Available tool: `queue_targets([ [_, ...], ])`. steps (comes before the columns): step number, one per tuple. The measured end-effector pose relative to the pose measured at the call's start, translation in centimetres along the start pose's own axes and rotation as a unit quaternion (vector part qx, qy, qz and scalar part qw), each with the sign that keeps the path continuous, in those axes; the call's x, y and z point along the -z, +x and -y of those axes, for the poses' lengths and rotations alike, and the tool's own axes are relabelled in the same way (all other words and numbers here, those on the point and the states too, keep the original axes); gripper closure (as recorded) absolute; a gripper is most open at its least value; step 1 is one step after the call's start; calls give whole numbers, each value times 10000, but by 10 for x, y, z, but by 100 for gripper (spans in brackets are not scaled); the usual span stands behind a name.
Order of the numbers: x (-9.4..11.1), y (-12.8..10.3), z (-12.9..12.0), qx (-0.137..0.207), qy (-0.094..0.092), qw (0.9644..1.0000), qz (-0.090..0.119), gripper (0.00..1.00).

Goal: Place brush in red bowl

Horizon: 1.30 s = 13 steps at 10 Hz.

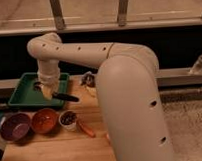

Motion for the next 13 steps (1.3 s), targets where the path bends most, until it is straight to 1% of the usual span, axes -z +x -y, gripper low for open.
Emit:
queue_targets([
  [1, -2, -5, -8, 76, -56, 10000, -3, 100],
  [3, -1, 1, -2, 38, -24, 10000, -36, 100],
  [5, -2, -2, -5, 67, -36, 10000, -24, 100],
  [7, -1, 1, -1, 75, -56, 10000, -7, 100],
  [8, -2, 1, -1, 139, -84, 9999, -29, 100],
  [9, -6, -4, -5, 305, -124, 9994, -92, 100],
  [11, -15, -15, -26, 588, -175, 9979, -200, 100],
  [12, -19, -18, -41, 755, -186, 9965, -294, 100],
  [13, -23, -20, -57, 899, -173, 9949, -431, 100],
])
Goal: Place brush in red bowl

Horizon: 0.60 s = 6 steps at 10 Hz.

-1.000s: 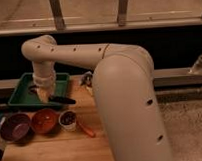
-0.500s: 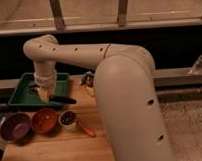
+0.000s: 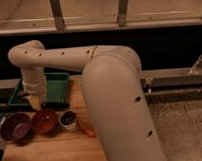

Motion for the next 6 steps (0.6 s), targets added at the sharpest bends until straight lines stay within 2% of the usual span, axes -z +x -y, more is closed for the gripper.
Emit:
queue_targets([
  [3, -5, 4, -17, 156, 69, 9992, -353, 100],
  [6, -8, 19, -26, 120, 75, 9985, -533, 100],
])
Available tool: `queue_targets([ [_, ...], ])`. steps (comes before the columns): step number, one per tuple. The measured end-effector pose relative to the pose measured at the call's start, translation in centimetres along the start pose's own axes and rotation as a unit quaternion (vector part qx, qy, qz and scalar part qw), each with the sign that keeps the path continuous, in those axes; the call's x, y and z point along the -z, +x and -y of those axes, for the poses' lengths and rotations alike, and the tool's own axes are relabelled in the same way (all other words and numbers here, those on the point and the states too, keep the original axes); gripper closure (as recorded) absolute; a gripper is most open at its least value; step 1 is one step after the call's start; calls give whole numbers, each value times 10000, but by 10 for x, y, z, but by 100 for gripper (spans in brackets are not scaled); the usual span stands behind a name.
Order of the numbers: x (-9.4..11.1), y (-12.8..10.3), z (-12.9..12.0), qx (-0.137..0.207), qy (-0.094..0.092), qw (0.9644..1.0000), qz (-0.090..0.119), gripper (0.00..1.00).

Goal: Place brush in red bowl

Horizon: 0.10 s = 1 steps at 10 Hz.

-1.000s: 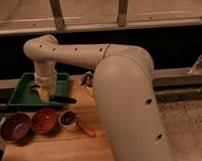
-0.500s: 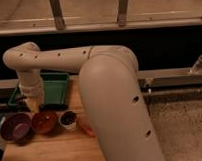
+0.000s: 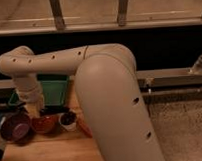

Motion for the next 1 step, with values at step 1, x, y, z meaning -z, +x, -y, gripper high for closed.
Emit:
queue_targets([
  [1, -3, 2, -3, -21, 3, 10000, -88, 100],
])
